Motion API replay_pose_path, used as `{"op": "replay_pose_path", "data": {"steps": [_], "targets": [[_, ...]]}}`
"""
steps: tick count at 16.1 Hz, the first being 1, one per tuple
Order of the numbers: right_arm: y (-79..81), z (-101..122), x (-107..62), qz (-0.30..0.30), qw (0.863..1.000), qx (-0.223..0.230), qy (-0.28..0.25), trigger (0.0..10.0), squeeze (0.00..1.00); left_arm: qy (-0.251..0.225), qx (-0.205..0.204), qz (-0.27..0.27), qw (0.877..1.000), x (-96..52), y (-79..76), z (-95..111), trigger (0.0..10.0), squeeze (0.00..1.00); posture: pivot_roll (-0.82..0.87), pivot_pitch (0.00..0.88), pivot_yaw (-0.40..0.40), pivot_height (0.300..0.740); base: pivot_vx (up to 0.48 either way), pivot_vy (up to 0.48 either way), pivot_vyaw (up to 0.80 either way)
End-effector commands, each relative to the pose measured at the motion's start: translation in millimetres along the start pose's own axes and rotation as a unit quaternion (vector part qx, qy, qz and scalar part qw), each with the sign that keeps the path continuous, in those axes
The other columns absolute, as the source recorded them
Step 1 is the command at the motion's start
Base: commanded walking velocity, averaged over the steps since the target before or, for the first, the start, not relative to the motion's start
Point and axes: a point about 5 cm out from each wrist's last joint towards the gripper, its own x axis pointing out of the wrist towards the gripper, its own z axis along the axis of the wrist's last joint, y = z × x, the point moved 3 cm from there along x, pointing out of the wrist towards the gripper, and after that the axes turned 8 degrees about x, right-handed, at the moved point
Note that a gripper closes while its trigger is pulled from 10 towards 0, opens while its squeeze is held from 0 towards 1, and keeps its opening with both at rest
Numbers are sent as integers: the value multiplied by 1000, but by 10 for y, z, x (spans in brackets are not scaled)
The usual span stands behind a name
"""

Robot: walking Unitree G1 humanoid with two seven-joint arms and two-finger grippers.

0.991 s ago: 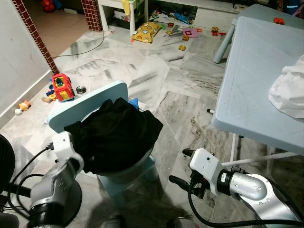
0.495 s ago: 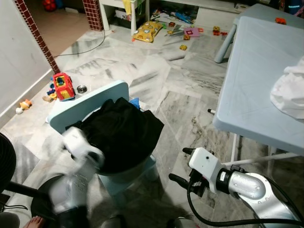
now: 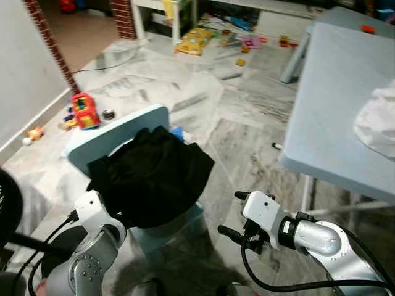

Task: Hang hanger

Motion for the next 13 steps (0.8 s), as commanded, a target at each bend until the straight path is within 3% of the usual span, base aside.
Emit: {"op": "replay_pose_path", "data": {"steps": [1, 5, 7, 9, 10, 13], "targets": [[15, -20, 17, 7, 1000, -4, 2, 10000, 0, 19, -14, -38, 999, -79, -237, -85, 10000, 1000, -136, 128, 1, 740, 0, 0, 0], [-15, -14, 48, 6, 1000, -10, 0, 10000, 0, 2, -28, -50, 998, -92, -263, -27, 10000, 1000, -125, 126, 1, 740, 0, 0, 0], [-5, 10, 74, 8, 1000, -14, -5, 10000, 0, -14, -33, -90, 995, -52, -502, 59, 10000, 1000, -134, 125, 1, 740, 0, 0, 0], [-3, 13, 78, 9, 1000, -16, -6, 10000, 0, -16, -36, -104, 994, -46, -578, 82, 10000, 1000, -135, 124, 1, 740, 0, 0, 0], [-9, 12, 81, 7, 1000, -21, -6, 10000, 0, -24, -36, -128, 991, -15, -690, 115, 10000, 1000, -143, 123, 6, 740, 0, 0, 0], [-22, 42, 105, 3, 1000, -29, -12, 10000, 0, -16, -28, -161, 986, 162, -889, 44, 10000, 1000, -160, 119, 6, 740, 0, 0, 0]]}}
